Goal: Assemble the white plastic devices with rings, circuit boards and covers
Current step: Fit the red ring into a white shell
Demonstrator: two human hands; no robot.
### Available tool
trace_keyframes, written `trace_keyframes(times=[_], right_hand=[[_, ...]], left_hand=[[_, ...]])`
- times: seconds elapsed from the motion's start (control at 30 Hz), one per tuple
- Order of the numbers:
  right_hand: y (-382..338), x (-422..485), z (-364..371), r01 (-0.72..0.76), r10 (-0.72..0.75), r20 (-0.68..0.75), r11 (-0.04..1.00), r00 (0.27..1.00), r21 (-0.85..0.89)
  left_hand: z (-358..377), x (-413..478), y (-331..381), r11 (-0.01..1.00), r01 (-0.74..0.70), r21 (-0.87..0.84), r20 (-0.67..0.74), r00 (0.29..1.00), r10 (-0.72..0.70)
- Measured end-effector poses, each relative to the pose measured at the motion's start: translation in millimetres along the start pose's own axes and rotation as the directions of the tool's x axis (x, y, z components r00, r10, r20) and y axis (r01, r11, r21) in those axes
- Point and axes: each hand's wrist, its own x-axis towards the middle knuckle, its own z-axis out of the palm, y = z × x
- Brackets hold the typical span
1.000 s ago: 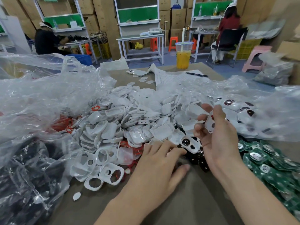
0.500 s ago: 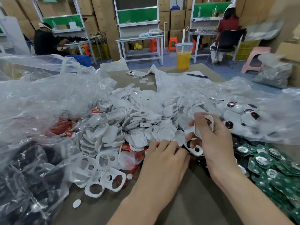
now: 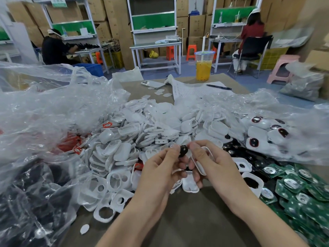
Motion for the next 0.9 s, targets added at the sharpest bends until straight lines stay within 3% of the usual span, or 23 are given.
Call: trace_keyframes(times=[0.67,0.8,0.9], right_hand=[[9.4,3.1,-1.8,0.04,-0.042,-0.053,0.998,0.998,-0.044],[7.4,2.0,-1.0,0.103,-0.108,-0.064,0.991,0.992,-0.082],[6.9,0.7,1.9,0.124,-0.127,-0.033,0.988,0.991,-0.088]], left_hand=[[-10.6,4.5,-4.8,0.996,-0.082,0.043,0.053,0.995,0.08],[-12.6,1.8,-1.5,0.914,-0.172,0.368,0.083,0.985,0.152],[-14.6,-0.2,2.4,0.845,-0.223,0.487,0.139,0.974,0.178]])
